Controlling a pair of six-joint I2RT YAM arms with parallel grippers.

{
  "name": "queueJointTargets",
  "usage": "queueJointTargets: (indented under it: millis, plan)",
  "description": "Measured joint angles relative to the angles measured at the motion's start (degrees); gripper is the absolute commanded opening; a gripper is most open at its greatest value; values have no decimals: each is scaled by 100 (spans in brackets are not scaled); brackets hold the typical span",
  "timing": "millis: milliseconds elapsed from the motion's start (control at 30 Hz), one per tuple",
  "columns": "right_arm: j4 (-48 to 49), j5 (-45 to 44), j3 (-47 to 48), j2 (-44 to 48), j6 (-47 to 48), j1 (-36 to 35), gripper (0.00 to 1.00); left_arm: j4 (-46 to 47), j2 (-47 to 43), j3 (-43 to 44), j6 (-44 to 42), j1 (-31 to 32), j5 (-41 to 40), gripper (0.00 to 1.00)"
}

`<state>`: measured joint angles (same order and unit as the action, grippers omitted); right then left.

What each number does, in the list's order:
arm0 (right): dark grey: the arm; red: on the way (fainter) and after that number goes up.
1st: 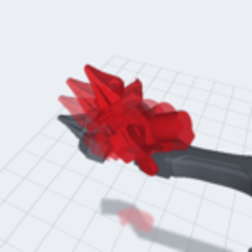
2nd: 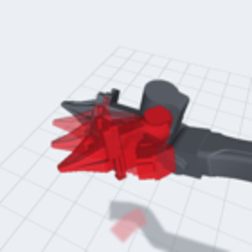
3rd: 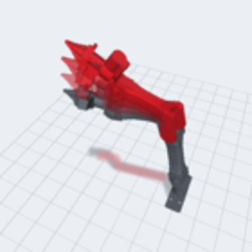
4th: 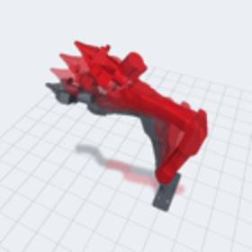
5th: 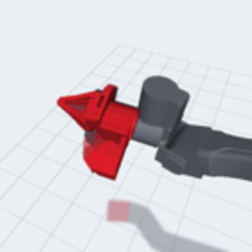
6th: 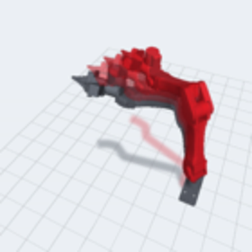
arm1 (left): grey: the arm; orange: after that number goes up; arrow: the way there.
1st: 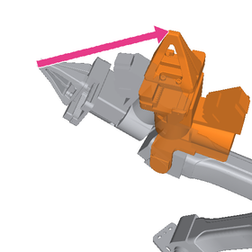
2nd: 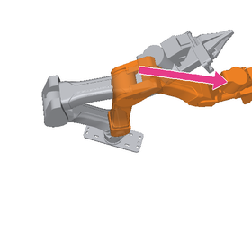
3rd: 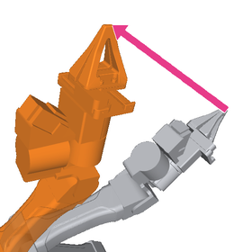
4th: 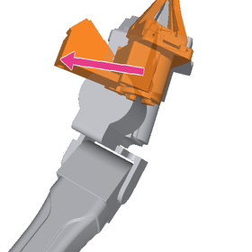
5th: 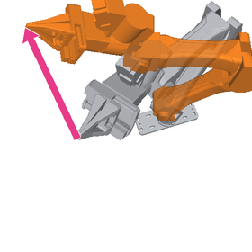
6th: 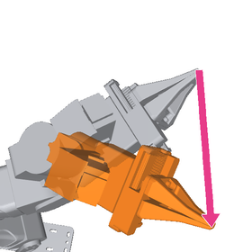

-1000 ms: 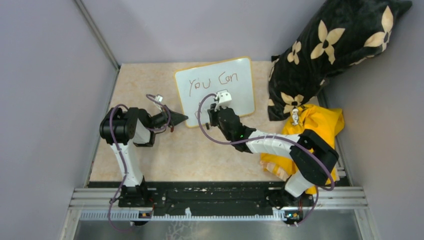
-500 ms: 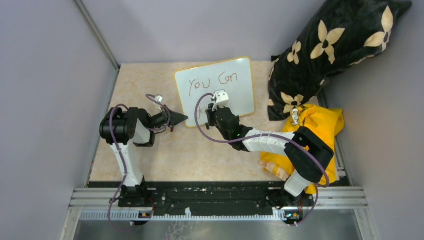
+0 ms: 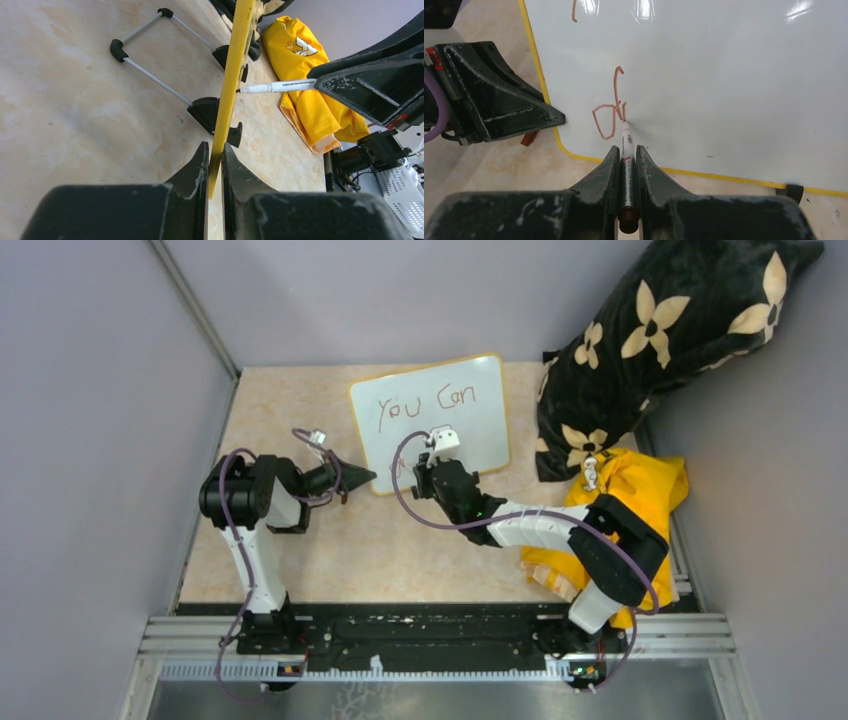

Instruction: Write a sentence on the whiteboard

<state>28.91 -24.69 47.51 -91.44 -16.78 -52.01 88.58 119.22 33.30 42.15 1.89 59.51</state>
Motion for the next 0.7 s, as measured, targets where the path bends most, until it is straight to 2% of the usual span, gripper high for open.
queueJointTargets:
  millis: [700]
  plan:
    - [-166, -160, -210, 157, 24, 24, 0, 2, 0, 0, 0, 0, 2, 0]
